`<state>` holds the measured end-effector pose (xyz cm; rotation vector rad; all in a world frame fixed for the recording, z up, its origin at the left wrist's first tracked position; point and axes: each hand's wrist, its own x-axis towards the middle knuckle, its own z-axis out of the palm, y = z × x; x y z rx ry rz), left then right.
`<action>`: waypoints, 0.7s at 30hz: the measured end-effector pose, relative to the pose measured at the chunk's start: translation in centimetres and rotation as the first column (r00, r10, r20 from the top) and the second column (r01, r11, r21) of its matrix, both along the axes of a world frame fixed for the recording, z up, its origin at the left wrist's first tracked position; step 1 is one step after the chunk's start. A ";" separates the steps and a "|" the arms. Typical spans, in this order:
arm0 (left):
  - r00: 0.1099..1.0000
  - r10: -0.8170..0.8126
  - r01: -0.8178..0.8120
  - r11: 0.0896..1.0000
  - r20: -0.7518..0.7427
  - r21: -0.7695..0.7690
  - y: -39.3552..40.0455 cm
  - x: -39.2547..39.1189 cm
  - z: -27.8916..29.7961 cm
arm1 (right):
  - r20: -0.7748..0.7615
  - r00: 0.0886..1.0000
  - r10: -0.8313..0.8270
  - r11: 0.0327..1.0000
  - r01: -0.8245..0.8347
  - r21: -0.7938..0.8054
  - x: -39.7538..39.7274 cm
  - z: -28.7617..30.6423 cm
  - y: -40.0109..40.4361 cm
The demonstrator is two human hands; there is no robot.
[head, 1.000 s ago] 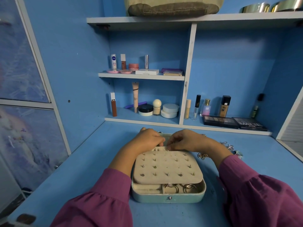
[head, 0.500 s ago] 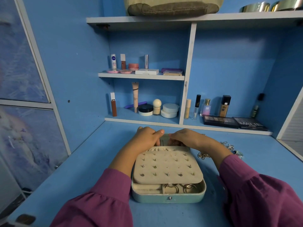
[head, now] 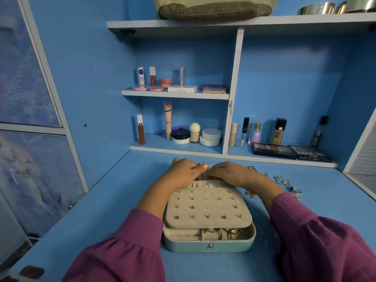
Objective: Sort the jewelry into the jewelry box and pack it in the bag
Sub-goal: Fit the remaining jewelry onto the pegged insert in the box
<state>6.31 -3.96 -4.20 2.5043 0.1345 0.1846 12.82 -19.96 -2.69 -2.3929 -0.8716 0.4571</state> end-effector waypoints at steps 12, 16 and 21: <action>0.999 -0.024 0.027 0.989 0.025 -0.143 0.3 0.6 -0.7 | -0.077 0.996 0.044 0.989 -0.033 0.144 0.6 1.3 -2.0; 1.000 -0.008 0.011 0.986 0.018 -0.166 0.5 0.8 -1.0 | 0.011 0.998 -0.060 0.987 0.057 0.153 1.3 2.1 -3.1; 0.999 -0.004 0.010 0.986 0.035 -0.166 0.4 0.7 -0.9 | 0.113 0.976 -0.188 0.955 0.209 -0.211 2.6 2.9 -5.3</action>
